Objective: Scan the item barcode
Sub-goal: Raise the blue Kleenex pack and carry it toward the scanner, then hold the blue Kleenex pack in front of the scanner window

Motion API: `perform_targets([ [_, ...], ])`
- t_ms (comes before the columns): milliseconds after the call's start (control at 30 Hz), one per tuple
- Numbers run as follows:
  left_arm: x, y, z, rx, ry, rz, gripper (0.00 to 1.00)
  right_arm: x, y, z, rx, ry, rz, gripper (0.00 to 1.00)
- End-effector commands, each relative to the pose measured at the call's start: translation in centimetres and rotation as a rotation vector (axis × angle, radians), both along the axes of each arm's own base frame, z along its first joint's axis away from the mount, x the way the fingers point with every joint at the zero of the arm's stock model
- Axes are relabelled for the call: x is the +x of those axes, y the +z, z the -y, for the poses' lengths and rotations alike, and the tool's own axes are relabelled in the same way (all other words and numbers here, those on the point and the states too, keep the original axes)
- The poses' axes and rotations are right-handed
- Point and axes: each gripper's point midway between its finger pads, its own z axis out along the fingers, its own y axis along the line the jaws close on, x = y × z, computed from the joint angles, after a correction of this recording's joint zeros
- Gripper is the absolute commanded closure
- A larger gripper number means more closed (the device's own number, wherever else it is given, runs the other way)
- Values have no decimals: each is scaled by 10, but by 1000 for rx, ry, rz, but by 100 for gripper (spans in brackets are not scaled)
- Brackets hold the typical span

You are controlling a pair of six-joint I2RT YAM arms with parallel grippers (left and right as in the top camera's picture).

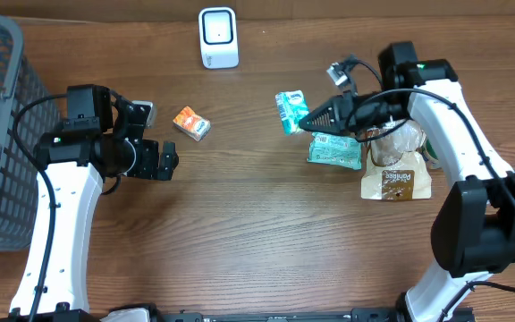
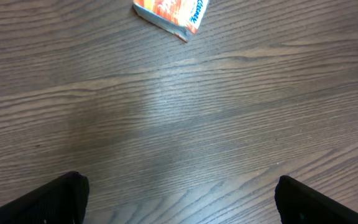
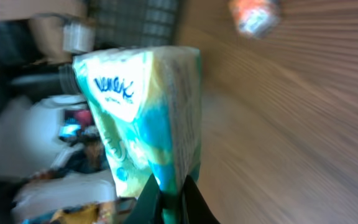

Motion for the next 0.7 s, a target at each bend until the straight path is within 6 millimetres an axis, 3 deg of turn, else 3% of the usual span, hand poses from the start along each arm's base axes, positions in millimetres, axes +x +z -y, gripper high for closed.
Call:
perform_targets([
  [0, 1, 1, 0, 4, -20, 9, 1, 34, -9, -7, -338, -224, 14, 96],
  [67, 1, 1, 0, 3, -20, 9, 1, 63, -2, -9, -469, -345, 140, 96],
  [167, 1, 1, 0, 4, -20, 9, 0, 105, 30, -2, -684, -554, 414, 96],
  [233, 1, 1, 0, 4, -20, 9, 1, 126, 63, -19, -734, -597, 668, 96],
  [467, 1, 1, 0, 4, -20, 9, 0, 188, 117, -60, -922, -741, 1271, 96],
  [567, 1, 1, 0, 4, -20, 9, 0, 211, 116, -77, -999, -700, 1489, 96],
  [667, 1, 1, 0, 4, -20, 9, 1, 229, 87, -97, -1045, -604, 1637, 96],
])
